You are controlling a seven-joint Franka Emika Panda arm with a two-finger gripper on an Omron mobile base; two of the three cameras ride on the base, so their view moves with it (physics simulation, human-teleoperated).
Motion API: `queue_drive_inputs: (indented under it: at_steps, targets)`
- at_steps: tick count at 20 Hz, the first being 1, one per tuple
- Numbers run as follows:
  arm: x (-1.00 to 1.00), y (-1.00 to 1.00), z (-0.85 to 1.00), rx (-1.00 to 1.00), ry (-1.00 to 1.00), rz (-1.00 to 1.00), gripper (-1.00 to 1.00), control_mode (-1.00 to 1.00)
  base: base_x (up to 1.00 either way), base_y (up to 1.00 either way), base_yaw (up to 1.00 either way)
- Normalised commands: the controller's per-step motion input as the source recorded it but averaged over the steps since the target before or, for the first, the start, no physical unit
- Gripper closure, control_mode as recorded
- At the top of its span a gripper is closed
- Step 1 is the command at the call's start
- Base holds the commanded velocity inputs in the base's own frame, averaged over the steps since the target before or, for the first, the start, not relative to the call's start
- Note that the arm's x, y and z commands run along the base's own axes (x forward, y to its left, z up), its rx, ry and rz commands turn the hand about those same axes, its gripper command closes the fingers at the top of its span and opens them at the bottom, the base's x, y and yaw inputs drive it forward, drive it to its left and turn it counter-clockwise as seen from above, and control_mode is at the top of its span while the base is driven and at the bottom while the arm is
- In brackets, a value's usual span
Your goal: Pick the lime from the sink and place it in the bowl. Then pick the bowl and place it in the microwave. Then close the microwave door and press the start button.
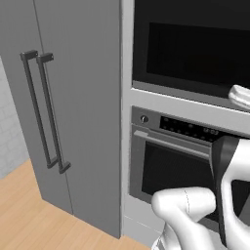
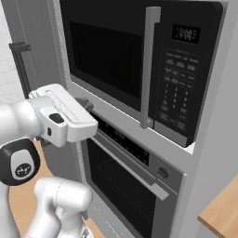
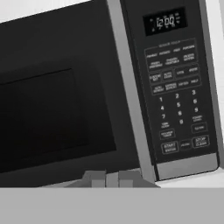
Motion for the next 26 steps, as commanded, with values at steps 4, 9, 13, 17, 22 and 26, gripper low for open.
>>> queue_drive_inputs:
  at_steps: [4, 9, 13, 17, 22, 26]
  targets:
    - [-0.04, -0.24, 0.00, -0.04, -0.20, 0.00, 1.00, -1.00, 0.00, 0.00, 0.00]
    - [-0.08, -0.58, -0.01, -0.06, 0.04, 0.00, 1.00, -1.00, 0.00, 0.00, 0.00]
    - [-0.32, -0.66, -0.05, -0.05, 0.02, 0.00, 1.00, -1.00, 0.00, 0.00, 0.00]
    - [-0.64, -0.19, -0.18, -0.12, 0.00, 0.00, 1.00, -1.00, 0.00, 0.00, 0.00]
    - [-0.14, -0.29, -0.46, -0.08, 0.02, 0.05, 1.00, -1.00, 0.00, 0.00, 0.00]
    - [0.07, -0.08, -0.25, -0.03, 0.17, 0.07, 1.00, -1.00, 0.00, 0.00, 0.00]
